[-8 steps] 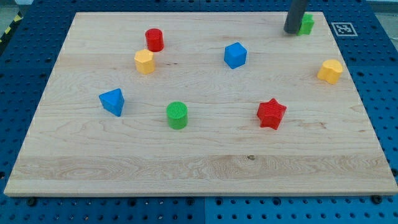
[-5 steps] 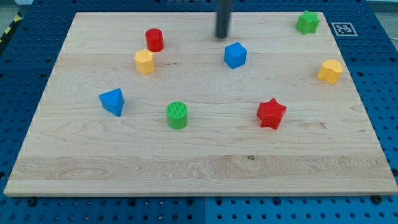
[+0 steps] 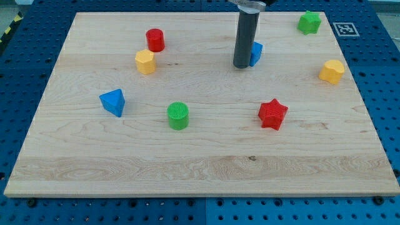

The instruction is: Push the blue cube into the green star

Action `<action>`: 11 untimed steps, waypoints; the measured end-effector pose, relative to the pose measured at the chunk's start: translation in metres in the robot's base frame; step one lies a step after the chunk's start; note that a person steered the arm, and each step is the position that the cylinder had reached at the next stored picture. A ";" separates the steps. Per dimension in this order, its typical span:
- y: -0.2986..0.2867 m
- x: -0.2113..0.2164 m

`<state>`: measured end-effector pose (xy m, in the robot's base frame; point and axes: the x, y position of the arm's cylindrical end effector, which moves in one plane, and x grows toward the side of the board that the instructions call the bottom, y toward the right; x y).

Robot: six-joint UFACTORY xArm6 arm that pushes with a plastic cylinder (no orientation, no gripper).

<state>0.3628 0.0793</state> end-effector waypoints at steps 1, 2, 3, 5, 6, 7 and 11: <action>0.007 -0.010; 0.010 -0.035; 0.023 -0.049; 0.106 -0.050; 0.123 -0.051; 0.123 -0.051; 0.096 -0.085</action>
<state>0.2776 0.1755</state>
